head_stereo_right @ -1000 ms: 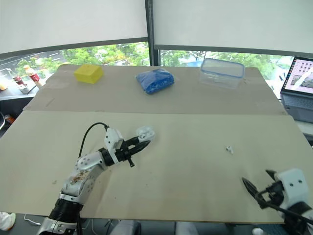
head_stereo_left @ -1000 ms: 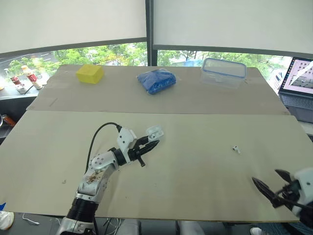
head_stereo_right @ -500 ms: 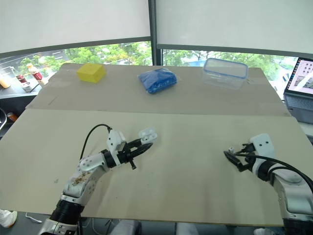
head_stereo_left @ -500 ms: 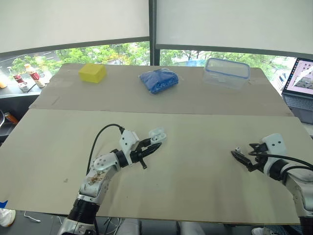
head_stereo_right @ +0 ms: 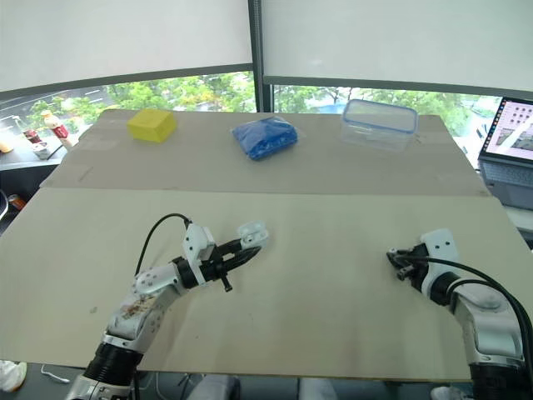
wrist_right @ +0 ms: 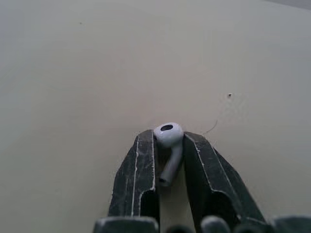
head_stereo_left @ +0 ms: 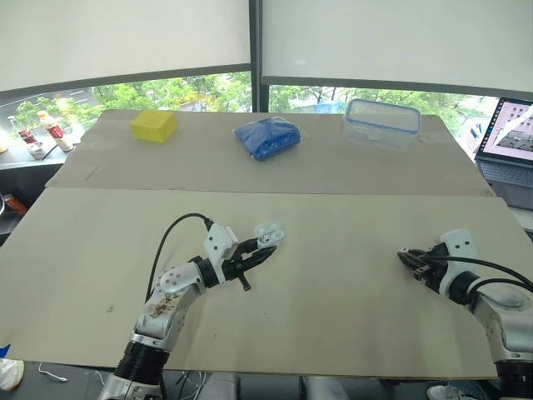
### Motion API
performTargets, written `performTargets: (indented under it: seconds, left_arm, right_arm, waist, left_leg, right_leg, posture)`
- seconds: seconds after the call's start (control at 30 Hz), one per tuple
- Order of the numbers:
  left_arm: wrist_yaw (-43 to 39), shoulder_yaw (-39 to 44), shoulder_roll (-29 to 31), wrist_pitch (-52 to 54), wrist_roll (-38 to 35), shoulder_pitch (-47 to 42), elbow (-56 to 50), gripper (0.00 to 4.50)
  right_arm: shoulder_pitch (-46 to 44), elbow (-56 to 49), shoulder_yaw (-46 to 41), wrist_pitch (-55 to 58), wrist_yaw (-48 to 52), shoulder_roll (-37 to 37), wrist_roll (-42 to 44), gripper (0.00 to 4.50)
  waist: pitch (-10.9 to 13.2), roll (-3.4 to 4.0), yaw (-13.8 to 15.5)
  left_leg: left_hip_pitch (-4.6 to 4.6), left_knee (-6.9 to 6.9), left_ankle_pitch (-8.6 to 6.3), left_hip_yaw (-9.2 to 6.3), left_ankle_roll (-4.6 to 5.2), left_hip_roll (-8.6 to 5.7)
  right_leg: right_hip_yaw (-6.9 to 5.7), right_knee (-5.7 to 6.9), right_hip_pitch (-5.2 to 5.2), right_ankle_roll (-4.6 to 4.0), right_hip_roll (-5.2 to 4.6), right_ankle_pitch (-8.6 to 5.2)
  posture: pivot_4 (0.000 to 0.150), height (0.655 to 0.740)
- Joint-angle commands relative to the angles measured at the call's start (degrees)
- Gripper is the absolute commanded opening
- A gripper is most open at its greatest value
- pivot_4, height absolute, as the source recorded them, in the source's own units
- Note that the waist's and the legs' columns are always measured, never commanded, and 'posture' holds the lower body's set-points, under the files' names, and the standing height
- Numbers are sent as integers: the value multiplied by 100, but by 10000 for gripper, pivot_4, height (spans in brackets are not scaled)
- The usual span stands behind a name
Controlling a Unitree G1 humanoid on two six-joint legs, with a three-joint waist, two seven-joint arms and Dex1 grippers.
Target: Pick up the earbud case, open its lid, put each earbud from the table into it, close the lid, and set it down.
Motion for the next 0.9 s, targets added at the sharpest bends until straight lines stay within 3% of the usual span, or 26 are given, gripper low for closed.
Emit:
performTargets:
  seconds: [0.03,0.17,0.43,0.7,0.9]
  left_arm:
    - [-35,16,4,17,-49,-73,-205,5851]
    - [-22,34,36,42,-61,-4,-271,5851]
    - [29,107,210,303,-195,420,-806,5851]
    - [174,5,218,434,-196,802,-1266,5851]
    - [217,-43,227,542,-205,948,-1481,5851]
  right_arm:
    - [158,-129,158,-61,151,-13,-31,3256]
    - [416,-636,297,-131,405,-211,-99,3256]
    - [1350,-1885,594,-1280,2284,-1822,-316,3255]
    - [1888,-1632,625,-2751,3878,-3048,-573,3255]
    - [1812,-1417,798,-3103,4239,-3177,-641,3255]
  waist:
    - [0,1,-1]
    - [0,1,8]
    - [-1,5,20]
    - [3,1,37]
    - [4,-1,39]
  left_leg:
    - [0,0,0,0,0,0]
    - [-2,0,0,0,0,-1]
    - [-6,1,0,0,0,-1]
    - [21,0,-1,1,2,0]
    - [59,-6,-4,1,5,1]
  right_leg:
    - [0,0,0,0,0,0]
    - [0,0,0,0,-1,0]
    - [0,-3,-3,1,-2,-1]
    - [-1,-13,30,3,-2,-1]
    - [-2,-29,69,4,-2,-3]
  posture:
    - [1500,6995]
    - [1500,6995]
    - [1500,6995]
    - [1500,6995]
    - [1500,6995]
